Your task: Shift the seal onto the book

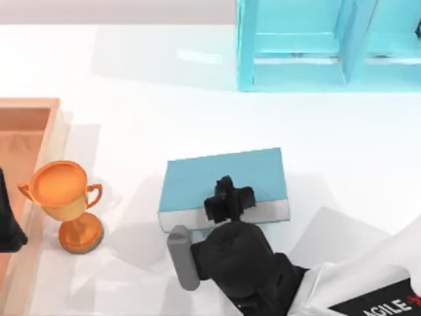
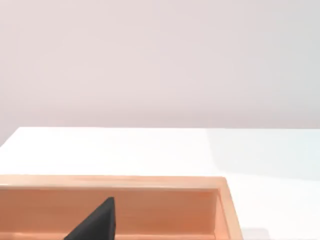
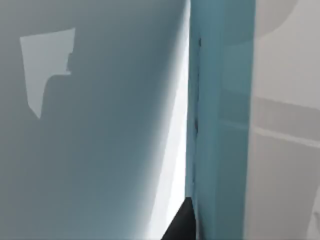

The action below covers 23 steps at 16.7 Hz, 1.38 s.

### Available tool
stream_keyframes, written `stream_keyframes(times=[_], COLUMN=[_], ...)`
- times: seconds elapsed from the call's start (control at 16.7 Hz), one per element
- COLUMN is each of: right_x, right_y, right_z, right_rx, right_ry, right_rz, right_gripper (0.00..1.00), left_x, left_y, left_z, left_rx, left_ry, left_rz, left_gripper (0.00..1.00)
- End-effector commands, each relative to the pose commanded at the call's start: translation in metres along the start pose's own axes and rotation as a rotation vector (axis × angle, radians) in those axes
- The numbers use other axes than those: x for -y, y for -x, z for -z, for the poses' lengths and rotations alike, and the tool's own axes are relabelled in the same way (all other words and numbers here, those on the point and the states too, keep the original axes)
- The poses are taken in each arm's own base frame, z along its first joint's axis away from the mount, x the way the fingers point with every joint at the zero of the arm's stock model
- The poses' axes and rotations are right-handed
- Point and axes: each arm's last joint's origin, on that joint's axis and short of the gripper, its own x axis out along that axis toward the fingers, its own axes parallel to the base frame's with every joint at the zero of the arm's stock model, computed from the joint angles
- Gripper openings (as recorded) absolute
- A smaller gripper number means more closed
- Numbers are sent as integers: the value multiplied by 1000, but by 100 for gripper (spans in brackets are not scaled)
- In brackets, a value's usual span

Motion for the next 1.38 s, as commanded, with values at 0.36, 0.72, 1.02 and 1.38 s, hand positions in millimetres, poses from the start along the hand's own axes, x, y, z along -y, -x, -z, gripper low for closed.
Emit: stream_keyframes(times=[0.36,0.72,1.02,1.38], right_x=[46,47,26,20], right_y=[24,27,22,15], right_z=[-36,-41,-31,-44], right_rx=[118,131,106,132], right_ry=[-143,-153,-131,-153], right_rz=[144,151,124,150], right_gripper=[0,0,0,0], left_x=[0,0,0,0], left_y=[0,0,0,0], left_z=[0,0,0,0], left_rx=[0,0,0,0], left_ry=[0,0,0,0], left_rz=[0,0,0,0], left_gripper=[100,100,100,100])
